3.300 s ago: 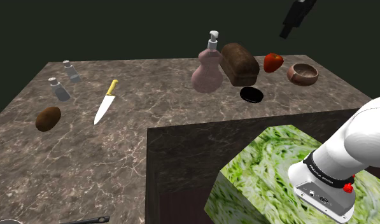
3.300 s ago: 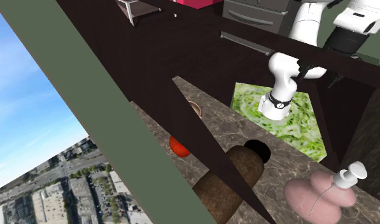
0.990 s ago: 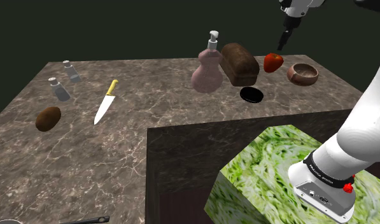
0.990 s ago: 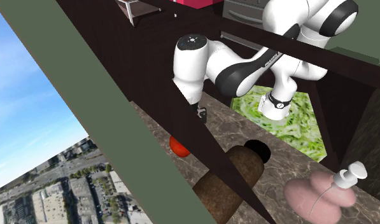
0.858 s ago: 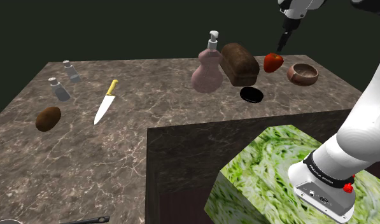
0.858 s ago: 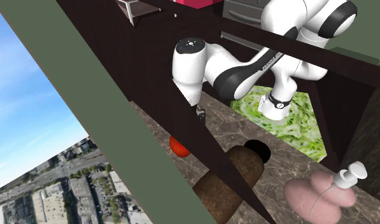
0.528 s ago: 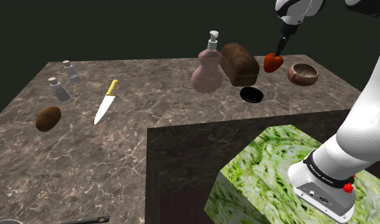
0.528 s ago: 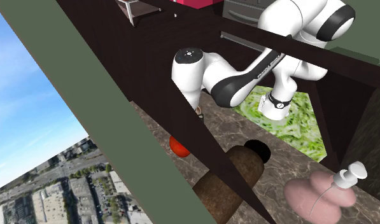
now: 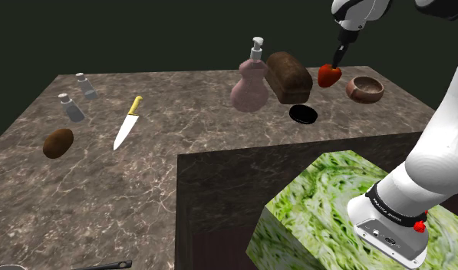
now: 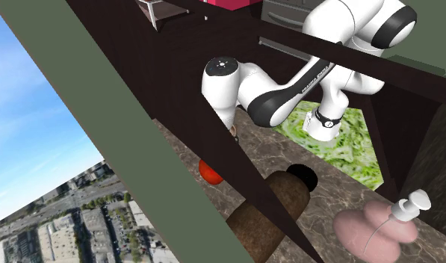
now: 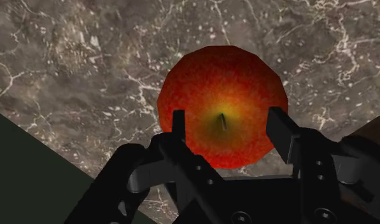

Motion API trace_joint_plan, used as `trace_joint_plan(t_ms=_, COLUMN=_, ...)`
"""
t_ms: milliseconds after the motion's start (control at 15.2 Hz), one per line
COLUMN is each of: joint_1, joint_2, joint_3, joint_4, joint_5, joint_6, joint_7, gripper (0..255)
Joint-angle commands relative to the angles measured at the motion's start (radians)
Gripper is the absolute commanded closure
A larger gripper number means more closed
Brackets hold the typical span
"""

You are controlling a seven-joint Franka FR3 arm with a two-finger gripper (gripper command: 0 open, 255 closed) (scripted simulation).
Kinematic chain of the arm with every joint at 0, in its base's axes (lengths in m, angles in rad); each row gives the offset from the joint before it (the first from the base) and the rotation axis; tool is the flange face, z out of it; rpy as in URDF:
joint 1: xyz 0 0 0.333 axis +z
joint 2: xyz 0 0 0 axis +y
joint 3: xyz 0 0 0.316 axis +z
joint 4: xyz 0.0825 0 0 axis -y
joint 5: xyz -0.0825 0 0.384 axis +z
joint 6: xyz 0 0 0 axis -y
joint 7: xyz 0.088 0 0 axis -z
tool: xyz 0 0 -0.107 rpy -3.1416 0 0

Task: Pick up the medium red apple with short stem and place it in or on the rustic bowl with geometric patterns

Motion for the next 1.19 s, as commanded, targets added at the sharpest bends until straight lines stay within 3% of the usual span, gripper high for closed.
trace_joint_plan(t_ms=0, joint_1=0.000, joint_2=0.000, joint_3=0.000, joint_4=0.000, joint_5=0.000, joint_6=0.000, joint_7=0.000, gripper=255)
trace_joint_plan(t_ms=528, joint_1=0.000, joint_2=0.000, joint_3=0.000, joint_4=0.000, joint_5=0.000, joint_6=0.000, joint_7=0.000, gripper=255)
trace_joint_plan(t_ms=1122, joint_1=0.006, joint_2=-0.039, joint_3=-0.012, joint_4=0.073, joint_5=-0.026, joint_6=-0.107, joint_7=0.012, gripper=255)
